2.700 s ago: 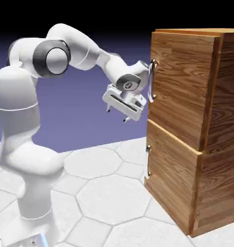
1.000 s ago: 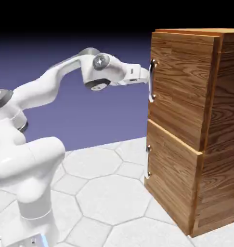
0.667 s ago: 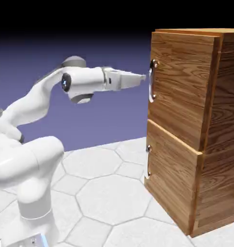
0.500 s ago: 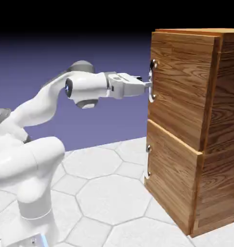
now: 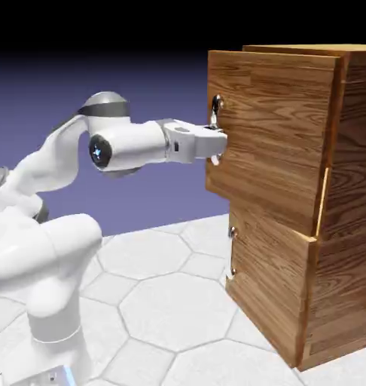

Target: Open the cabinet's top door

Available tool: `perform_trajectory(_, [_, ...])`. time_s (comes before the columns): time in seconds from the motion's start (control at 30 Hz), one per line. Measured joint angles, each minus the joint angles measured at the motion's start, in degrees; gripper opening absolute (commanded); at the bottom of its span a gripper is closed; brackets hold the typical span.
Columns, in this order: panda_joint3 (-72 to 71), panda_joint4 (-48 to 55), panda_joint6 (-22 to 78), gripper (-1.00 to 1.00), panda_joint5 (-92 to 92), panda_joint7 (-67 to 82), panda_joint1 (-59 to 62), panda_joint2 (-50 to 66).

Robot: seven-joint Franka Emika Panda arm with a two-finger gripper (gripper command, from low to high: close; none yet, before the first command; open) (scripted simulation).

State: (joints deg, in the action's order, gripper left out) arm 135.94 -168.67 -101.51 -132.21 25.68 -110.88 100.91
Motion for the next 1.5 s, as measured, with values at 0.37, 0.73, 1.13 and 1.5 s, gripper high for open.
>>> perform_trajectory(0.37, [9.5, -4.6, 27.4, -1.0, 1.8, 2.1, 15.1, 0.1])
perform_trajectory(0.73, [18.7, -1.3, 54.7, -1.0, 15.0, 16.3, 30.4, -17.8])
perform_trajectory(1.13, [15.9, 13.4, 75.8, -1.0, 38.5, 41.6, 46.4, -42.7])
perform_trajectory(1.5, [8.3, 31.7, 77.3, -1.0, 61.0, 61.4, 51.2, -65.6])
